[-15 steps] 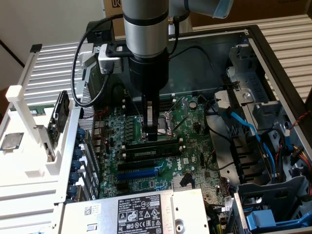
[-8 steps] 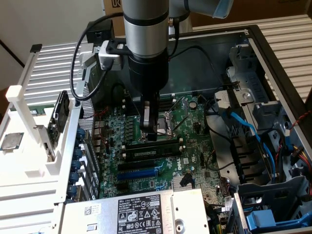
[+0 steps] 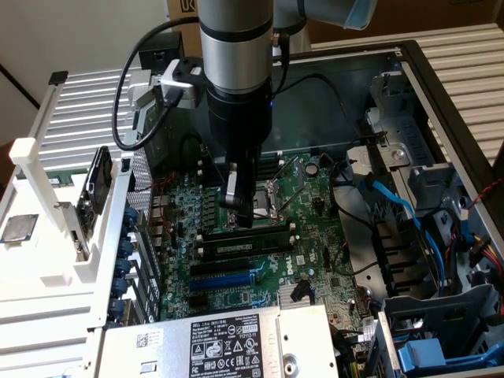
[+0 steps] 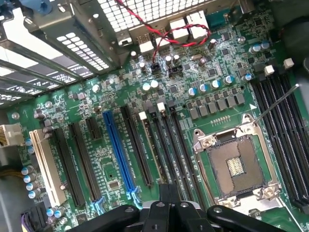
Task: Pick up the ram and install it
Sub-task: 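Press down the ram until it locks into place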
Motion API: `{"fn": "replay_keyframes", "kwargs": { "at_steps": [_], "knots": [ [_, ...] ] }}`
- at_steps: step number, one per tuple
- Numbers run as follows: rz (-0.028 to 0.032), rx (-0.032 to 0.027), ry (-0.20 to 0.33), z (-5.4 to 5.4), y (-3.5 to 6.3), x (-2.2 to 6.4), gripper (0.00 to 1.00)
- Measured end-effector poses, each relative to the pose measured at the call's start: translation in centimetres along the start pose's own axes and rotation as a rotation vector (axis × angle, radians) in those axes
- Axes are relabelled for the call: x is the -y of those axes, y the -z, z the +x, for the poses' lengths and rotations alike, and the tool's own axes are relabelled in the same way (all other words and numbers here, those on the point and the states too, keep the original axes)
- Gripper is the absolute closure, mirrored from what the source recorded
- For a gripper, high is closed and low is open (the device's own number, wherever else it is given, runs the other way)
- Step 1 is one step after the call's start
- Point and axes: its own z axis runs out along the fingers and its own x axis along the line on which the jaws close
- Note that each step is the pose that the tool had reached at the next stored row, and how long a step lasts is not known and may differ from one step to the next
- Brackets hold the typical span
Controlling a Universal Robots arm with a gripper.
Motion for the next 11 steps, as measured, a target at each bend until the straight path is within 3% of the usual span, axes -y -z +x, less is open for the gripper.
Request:
{"fn": "replay_keyframes", "kwargs": {
  "at_steps": [11],
  "knots": [
    [-0.0084, 0.0021, -0.168, 0.0, 0.0, 0.0, 0.9]
  ]
}}
